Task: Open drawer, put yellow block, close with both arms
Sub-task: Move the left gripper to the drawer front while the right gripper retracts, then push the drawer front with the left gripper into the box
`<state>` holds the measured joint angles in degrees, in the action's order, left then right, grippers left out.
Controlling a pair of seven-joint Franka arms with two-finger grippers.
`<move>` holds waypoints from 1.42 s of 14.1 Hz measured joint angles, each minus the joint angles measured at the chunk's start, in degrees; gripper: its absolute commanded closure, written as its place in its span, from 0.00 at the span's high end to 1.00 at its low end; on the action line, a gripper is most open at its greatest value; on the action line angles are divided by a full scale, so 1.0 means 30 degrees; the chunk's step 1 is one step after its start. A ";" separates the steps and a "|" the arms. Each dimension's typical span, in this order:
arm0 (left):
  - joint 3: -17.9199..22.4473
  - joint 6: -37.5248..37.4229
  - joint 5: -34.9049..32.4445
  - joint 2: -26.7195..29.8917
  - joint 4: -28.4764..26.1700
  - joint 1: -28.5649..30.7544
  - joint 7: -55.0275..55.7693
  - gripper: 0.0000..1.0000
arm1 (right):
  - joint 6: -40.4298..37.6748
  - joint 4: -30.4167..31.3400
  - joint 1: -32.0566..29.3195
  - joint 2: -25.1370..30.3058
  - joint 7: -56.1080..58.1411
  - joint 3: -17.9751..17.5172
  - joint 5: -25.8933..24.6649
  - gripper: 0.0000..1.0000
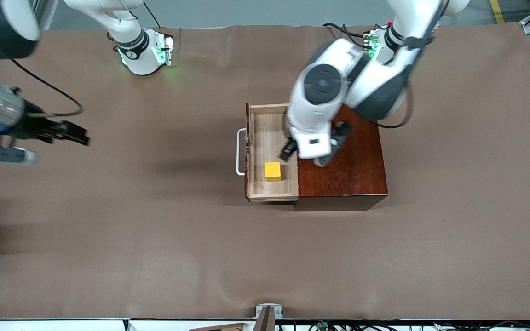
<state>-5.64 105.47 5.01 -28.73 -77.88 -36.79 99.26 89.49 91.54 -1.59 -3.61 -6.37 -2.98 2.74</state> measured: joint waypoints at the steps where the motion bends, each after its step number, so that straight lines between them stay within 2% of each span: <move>1: 0.0020 0.1026 0.0000 -0.0423 0.0044 -0.0591 0.1518 1.00 | 0.0023 0.0398 -0.0693 0.0360 0.0903 0.0006 -0.0095 1.00; 5: 0.0150 0.4108 0.0000 -0.1690 0.0634 -0.1931 0.7425 1.00 | 0.0026 0.0753 -0.1795 0.0646 0.2022 -0.0003 -0.0248 1.00; 7: 0.0815 0.4963 -0.0006 -0.2411 0.1148 -0.2652 1.0997 1.00 | 0.0026 0.0756 -0.1794 0.0647 0.1935 -0.0062 -0.0292 1.00; 9: 0.1679 0.5872 -0.0006 -0.3135 0.1626 -0.3596 1.2915 1.00 | 0.0033 0.0724 -0.1821 0.0647 0.1905 -0.0058 -0.0313 1.00; 13: 0.1512 0.6372 0.0129 -0.3971 0.1963 -0.4251 1.3788 1.00 | 0.0105 0.0654 -0.1847 0.0651 0.1899 -0.0056 -0.0323 1.00; 16: 0.0803 0.5709 0.0154 -0.4246 0.1940 -0.4316 1.3154 1.00 | 0.0166 0.0558 -0.1847 0.0653 0.1899 -0.0078 -0.0324 1.00; 20: 0.0705 0.5470 0.0159 -0.4622 0.1936 -0.4270 1.2236 1.00 | 0.0230 0.0528 -0.1847 0.0652 0.1899 -0.0128 -0.0324 1.00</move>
<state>-3.53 121.88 5.48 -42.60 -72.07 -49.60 135.97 90.17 93.12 -7.14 -1.65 -0.68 -3.37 1.76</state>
